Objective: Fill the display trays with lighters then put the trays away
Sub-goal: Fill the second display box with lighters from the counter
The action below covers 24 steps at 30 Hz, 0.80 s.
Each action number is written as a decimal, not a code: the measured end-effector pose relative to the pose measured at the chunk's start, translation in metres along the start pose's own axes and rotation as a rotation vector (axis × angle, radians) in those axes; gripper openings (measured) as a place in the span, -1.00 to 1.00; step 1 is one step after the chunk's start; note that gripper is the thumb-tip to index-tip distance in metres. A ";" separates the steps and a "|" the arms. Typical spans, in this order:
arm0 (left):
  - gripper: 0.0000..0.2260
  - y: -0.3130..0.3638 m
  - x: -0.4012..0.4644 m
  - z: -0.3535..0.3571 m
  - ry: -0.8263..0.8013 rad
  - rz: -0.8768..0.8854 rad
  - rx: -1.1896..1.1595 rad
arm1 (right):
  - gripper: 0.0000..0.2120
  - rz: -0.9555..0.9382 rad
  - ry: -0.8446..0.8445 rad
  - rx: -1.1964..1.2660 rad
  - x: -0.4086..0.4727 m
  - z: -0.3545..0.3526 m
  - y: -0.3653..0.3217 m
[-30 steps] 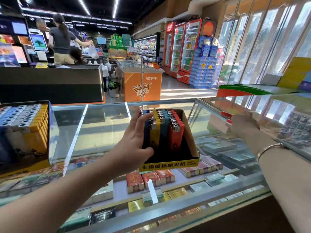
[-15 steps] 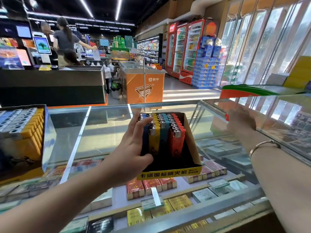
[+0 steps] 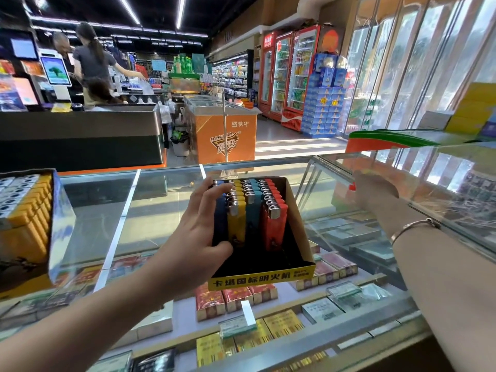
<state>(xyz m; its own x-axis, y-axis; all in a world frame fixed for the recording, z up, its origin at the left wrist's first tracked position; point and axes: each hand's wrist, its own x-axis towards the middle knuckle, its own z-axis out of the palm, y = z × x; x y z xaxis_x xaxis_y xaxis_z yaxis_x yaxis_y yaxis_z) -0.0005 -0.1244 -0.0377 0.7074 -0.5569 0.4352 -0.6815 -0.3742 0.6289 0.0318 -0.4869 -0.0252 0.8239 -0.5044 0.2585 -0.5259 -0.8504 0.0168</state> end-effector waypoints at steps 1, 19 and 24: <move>-0.25 0.000 0.001 -0.002 0.037 0.010 0.003 | -0.71 -0.022 -0.002 -0.022 -0.001 -0.002 -0.001; -0.36 -0.001 0.003 -0.010 0.088 -0.010 -0.063 | -0.78 -0.039 0.175 1.427 -0.062 -0.106 -0.106; -0.60 0.011 0.002 -0.016 0.154 0.021 -0.034 | -0.83 -0.261 -0.036 1.762 -0.100 -0.122 -0.133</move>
<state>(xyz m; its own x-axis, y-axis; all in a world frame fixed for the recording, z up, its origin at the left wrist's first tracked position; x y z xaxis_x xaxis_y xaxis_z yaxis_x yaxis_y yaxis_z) -0.0033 -0.1180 -0.0193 0.7154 -0.4427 0.5406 -0.6915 -0.3370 0.6390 -0.0064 -0.3054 0.0645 0.8572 -0.3258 0.3988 0.4130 -0.0277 -0.9103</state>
